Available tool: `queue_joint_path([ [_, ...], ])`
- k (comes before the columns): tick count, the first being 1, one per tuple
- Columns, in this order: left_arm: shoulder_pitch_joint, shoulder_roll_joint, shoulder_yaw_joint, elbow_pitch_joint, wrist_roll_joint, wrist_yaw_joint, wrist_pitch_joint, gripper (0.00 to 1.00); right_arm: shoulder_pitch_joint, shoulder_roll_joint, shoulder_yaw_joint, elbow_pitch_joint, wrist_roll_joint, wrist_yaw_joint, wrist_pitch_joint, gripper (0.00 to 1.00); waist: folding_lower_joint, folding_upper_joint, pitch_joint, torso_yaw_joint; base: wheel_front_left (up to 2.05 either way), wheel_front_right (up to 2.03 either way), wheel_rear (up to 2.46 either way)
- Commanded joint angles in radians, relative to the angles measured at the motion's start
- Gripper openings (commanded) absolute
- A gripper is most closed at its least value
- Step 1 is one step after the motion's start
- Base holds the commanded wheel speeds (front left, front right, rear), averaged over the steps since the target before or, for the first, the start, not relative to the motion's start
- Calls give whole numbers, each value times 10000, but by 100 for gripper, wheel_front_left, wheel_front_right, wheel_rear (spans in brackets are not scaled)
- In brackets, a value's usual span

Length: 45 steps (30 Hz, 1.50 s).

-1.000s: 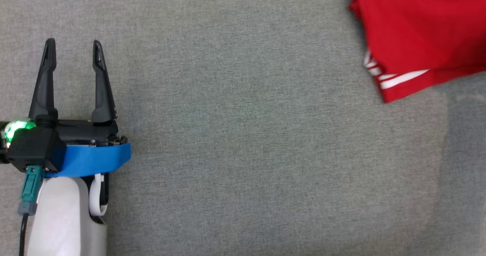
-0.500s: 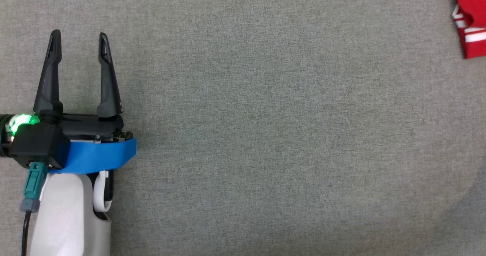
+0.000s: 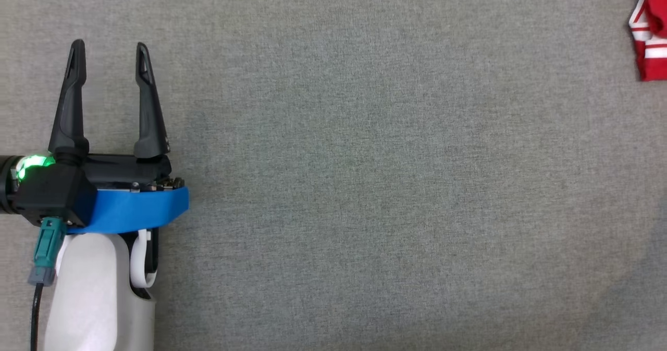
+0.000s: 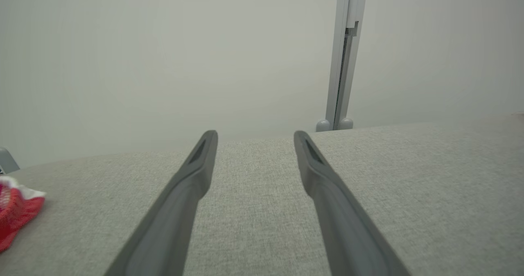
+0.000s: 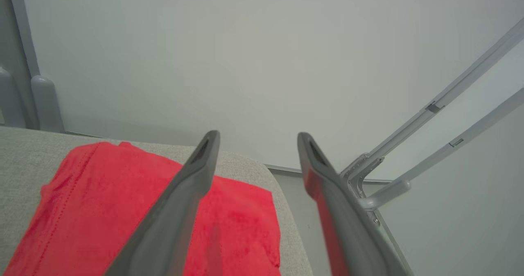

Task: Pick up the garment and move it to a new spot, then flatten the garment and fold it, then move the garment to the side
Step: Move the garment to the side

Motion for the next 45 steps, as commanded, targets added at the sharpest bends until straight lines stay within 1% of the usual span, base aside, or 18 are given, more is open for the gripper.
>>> queue_joint_path([
  [1, 85, -41, 58, 32, -49, 36, -48, 100, -169, 126, -19, -66, -114, -2, -205, 100, -1, 0, -159, -12, 0, 0, 0],
  [7, 530, -110, 201, 140, -122, 121, -48, 100, 108, 775, 274, -314, -236, -2, -1132, 100, -1, 0, -978, 55, 0, 0, 0],
  [14, 1294, -173, 425, 283, -209, 168, -47, 100, 970, 1871, 1510, -879, 304, -2, -2058, 100, -1, 0, -2089, 193, 0, 0, 0],
  [18, 1736, -211, 533, 351, -234, 192, -48, 100, 1771, 2471, 2280, -1418, 759, -1, -2294, 100, -1, 0, -2639, 318, 0, 0, 0],
  [24, 2241, -256, 668, 494, -303, 170, -48, 100, 3237, 3152, 2929, -2166, 1137, -2, -2427, 100, -1, 0, -3262, 521, 0, 0, 0],
  [29, 2534, -293, 723, 599, -283, 135, -48, 100, 4425, 3551, 2913, -2692, 1363, -1, -2447, 100, -1, 0, -3662, 605, 0, 0, 0],
  [33, 2673, -331, 693, 736, -295, 100, -48, 100, 5420, 3790, 2518, -3174, 1464, -1, -2386, 100, -1, 0, -3978, 685, 0, 0, 0],
  [34, 2673, -331, 693, 736, -295, 100, -48, 100, 5420, 3790, 2518, -3174, 1464, -1, -2386, 100, -1, 0, -3978, 685, 0, 0, 0],
  [40, 2951, -358, 714, 870, -281, 98, -47, 100, 6975, 4381, 1818, -4148, 1361, -1, -2093, 100, -1, 0, -4373, 731, 0, 0, 0],
  [45, 3116, -367, 682, 948, -246, 71, -47, 100, 7891, 4856, 1426, -5023, 1026, -1, -1775, 100, -1, 0, -4535, 741, 0, 0, 0],
])
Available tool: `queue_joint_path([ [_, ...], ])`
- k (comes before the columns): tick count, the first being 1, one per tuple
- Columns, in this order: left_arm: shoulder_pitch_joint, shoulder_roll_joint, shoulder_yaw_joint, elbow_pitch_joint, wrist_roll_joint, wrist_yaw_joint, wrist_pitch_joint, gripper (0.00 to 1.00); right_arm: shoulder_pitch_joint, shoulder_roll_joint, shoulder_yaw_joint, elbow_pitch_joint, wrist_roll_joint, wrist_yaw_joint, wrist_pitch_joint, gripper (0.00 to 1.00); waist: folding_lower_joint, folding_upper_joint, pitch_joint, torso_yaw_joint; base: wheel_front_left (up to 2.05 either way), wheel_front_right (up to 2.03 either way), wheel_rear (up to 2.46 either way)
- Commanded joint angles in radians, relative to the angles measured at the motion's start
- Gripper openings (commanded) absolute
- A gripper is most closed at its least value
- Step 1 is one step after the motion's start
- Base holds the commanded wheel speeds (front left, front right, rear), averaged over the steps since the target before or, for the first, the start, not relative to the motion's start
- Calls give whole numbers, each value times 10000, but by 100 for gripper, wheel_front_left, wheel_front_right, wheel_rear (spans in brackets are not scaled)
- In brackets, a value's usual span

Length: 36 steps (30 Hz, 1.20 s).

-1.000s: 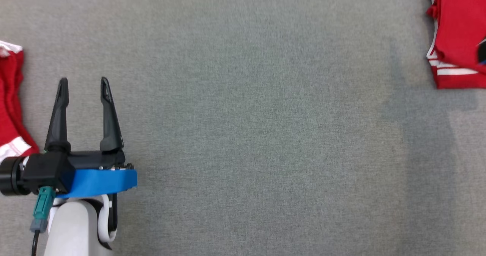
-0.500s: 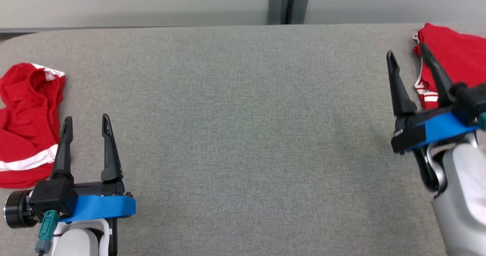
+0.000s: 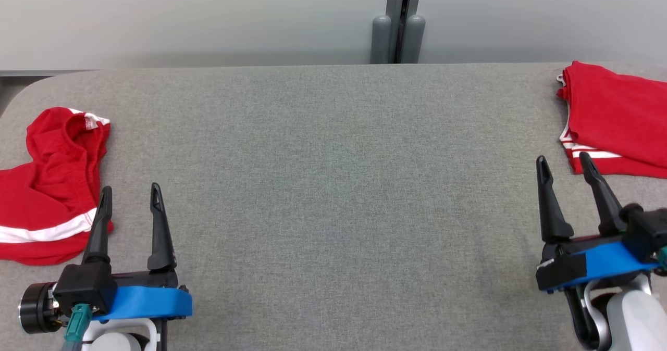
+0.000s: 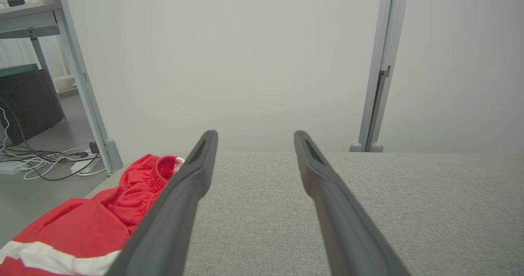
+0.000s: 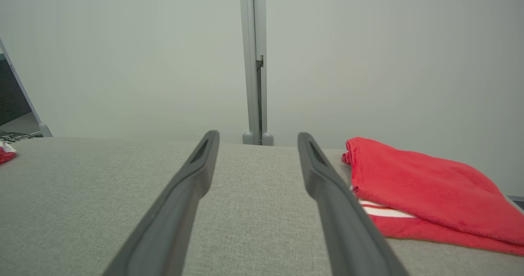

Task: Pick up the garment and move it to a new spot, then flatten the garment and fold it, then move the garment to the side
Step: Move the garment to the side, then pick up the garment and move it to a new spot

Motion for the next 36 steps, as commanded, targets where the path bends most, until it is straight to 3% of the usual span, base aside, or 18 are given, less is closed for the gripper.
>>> queue_joint_path([
  [1, 102, 2, 13, 16, 65, -17, -46, 100, 214, 68, -57, -123, -83, 1, 32, 100, 1, 0, -19, 1, 0, 0, 0],
  [8, 133, -20, -81, 188, 54, -74, -45, 100, 1023, 540, -315, -899, -367, 1, 491, 100, 1, 0, -180, 53, 0, 0, 0],
  [22, 143, -36, -80, 329, 25, -57, -46, 100, 1407, 739, -534, -1154, -443, 1, 802, 100, 1, 0, -287, 312, 0, 0, 0],
  [36, 103, -2, 136, 326, -68, 52, -46, 100, 1222, 731, -333, -1100, -480, 1, 972, 100, 1, 0, -194, 1692, 0, 0, 0],
])
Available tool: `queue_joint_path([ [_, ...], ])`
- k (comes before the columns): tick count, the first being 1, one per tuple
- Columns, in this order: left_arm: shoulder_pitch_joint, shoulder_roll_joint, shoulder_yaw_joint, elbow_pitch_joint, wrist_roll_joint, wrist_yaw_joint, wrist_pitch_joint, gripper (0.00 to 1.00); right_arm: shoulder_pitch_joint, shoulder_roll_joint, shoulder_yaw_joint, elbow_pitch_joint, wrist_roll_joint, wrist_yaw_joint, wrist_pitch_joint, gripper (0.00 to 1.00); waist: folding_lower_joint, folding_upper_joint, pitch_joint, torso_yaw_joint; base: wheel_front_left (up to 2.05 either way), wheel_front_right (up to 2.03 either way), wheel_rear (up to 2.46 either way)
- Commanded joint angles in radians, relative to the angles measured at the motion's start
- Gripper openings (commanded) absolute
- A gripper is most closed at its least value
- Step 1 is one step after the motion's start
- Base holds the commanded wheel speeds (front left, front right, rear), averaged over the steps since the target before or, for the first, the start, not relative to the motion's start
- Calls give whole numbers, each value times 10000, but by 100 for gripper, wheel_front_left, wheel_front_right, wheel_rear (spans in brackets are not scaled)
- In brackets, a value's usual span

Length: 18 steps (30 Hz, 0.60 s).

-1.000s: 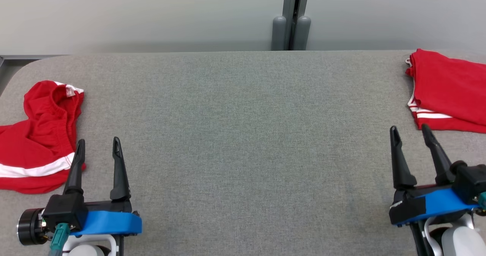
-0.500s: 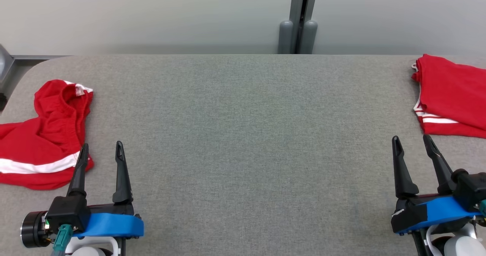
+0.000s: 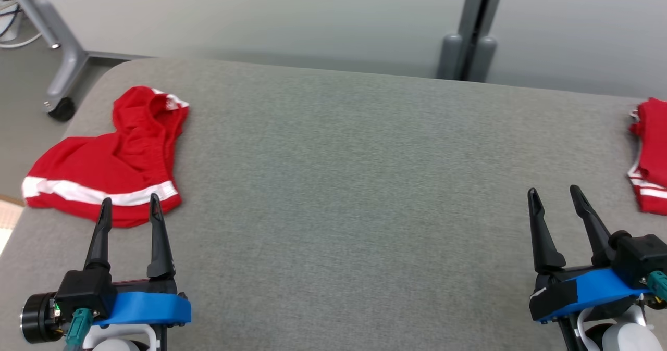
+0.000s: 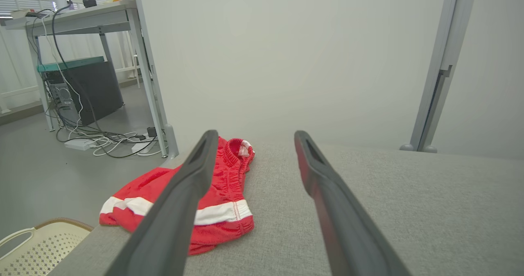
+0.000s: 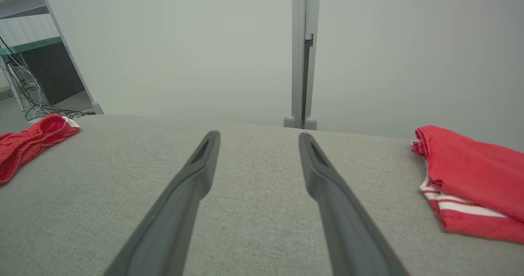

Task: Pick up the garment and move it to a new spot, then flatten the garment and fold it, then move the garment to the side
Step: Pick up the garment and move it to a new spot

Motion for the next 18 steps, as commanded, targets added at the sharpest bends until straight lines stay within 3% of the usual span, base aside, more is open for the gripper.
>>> queue_joint_path([
  [1, -25, 38, 73, -6, -50, 21, -46, 100, -59, -37, 29, 18, -7, 1, 26, 100, -1, 0, 128, 271, 0, 0, 0],
  [18, 162, -36, 417, -36, -206, 191, -46, 100, -198, -286, 125, -61, -99, 1, 363, 100, -1, 0, 376, 2438, 0, 0, 0],
])
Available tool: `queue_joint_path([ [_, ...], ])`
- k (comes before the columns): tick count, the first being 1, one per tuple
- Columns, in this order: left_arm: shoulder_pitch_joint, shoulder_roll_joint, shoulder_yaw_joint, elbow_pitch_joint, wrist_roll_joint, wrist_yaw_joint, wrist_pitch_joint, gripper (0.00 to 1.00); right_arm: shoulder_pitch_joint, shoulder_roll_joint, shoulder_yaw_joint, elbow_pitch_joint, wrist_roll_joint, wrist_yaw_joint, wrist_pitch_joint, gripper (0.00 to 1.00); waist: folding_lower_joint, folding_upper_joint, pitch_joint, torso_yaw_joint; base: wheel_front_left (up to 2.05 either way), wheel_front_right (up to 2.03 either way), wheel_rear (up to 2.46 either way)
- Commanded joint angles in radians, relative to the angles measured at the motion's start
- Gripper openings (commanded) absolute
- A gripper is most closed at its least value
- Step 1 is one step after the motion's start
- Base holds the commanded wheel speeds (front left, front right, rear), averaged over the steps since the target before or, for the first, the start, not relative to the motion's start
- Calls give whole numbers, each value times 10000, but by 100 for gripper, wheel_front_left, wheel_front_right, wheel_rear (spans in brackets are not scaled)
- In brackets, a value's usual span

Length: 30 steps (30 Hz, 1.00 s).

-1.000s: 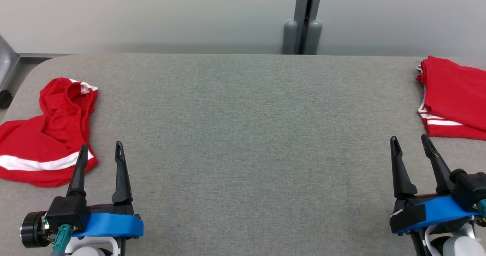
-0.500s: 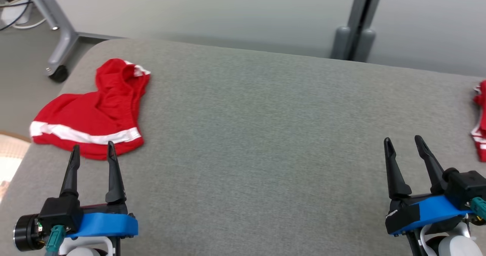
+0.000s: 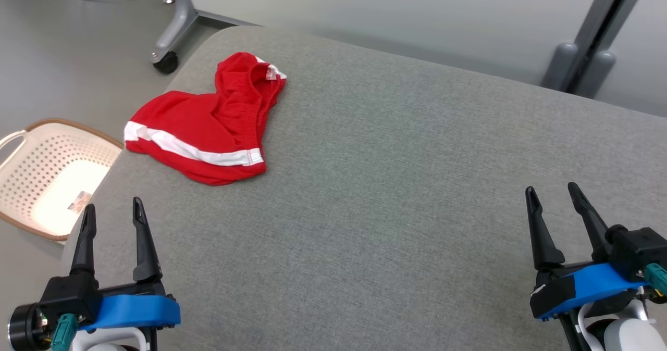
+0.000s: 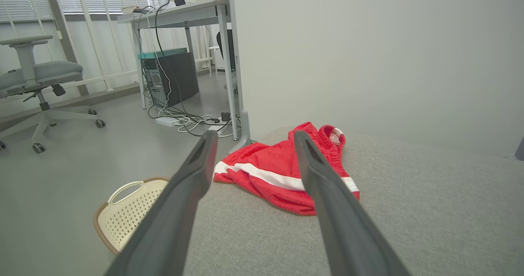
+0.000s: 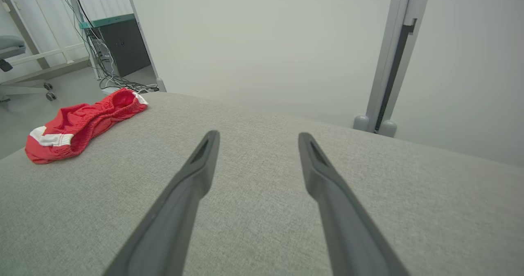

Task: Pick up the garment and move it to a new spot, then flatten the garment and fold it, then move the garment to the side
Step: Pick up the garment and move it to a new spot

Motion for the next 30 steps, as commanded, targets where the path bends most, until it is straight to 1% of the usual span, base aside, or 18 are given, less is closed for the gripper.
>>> queue_joint_path([
  [1, 107, 2, 35, -23, -37, 36, -48, 100, -96, -84, 14, -9, 23, 1, -8, 100, -1, 0, 76, 151, 0, 0, 0],
  [7, 170, -9, 135, -58, -12, 46, -48, 100, -39, -80, 79, 28, 51, 1, 25, 100, -1, 0, 53, 256, 0, 0, 0],
  [12, 119, -20, 228, -74, -59, 59, -47, 100, -51, -99, 129, -7, 36, 1, 67, 100, -1, 0, 133, 153, 0, 0, 0],
  [15, -135, 6, 285, -59, -78, -6, -47, 100, -121, -163, 78, -113, 14, 1, 86, 100, -1, 0, 281, 43, 0, 0, 0],
  [20, -886, 305, 452, -45, -95, -104, -47, 100, -285, -327, -25, -382, -78, 1, 205, 100, -1, 0, 673, -218, 0, 0, 0],
  [25, -2205, 751, 730, 140, -213, -221, -47, 100, -544, -581, -119, -828, -214, 1, 405, 100, -1, 0, 1310, -618, 0, 0, 0],
  [30, -3614, 1228, 1005, 556, -370, -331, -45, 100, -740, -829, -380, -1466, -348, 1, 644, 100, -1, 0, 2188, -1164, 0, 0, 0],
])
